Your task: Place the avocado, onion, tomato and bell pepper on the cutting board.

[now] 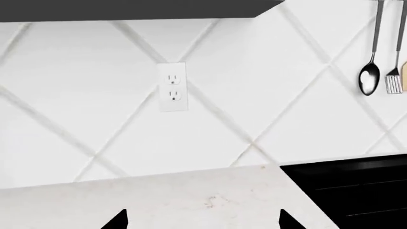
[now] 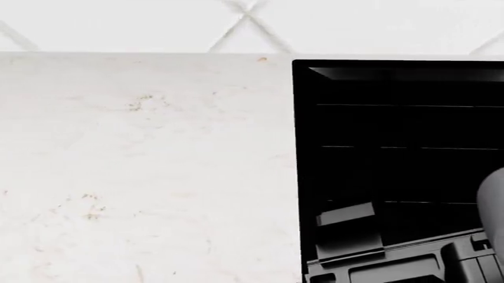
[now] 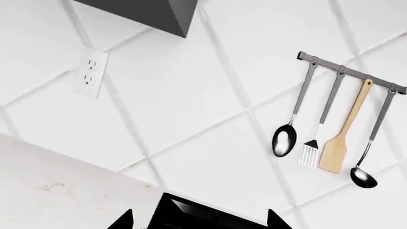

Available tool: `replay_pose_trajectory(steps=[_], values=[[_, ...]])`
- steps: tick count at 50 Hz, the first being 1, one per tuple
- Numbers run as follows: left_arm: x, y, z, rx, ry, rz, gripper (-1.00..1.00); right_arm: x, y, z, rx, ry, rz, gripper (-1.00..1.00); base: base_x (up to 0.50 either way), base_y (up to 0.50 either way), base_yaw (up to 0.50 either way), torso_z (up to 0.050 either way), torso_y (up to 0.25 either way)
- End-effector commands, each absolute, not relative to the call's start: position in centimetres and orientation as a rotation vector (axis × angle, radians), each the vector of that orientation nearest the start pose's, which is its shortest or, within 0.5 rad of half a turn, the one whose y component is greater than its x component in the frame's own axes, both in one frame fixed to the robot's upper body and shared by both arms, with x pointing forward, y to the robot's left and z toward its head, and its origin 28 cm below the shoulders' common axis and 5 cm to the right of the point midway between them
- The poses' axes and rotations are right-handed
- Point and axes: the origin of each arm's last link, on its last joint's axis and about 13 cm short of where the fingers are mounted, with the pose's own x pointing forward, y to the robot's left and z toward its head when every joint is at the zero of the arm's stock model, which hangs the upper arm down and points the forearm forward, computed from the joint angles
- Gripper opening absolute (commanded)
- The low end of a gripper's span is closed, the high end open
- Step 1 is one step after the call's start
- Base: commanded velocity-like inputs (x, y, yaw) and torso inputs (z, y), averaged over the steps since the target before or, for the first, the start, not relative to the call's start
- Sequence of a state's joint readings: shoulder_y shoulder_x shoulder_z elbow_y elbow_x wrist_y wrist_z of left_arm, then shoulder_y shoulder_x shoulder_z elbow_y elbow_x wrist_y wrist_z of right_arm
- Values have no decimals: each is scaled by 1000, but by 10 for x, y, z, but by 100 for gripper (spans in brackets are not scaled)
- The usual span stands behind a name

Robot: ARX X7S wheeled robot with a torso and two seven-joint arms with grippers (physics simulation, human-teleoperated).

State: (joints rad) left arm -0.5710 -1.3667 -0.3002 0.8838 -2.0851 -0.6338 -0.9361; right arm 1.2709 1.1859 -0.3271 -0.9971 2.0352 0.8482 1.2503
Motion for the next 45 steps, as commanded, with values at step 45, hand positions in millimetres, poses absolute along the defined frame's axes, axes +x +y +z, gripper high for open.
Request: replay_pose_trajectory(steps=[45], values=[[118, 280, 315, 38, -152, -147, 100, 129, -134, 301, -296, -244, 136, 100, -1, 410, 0, 0, 0]])
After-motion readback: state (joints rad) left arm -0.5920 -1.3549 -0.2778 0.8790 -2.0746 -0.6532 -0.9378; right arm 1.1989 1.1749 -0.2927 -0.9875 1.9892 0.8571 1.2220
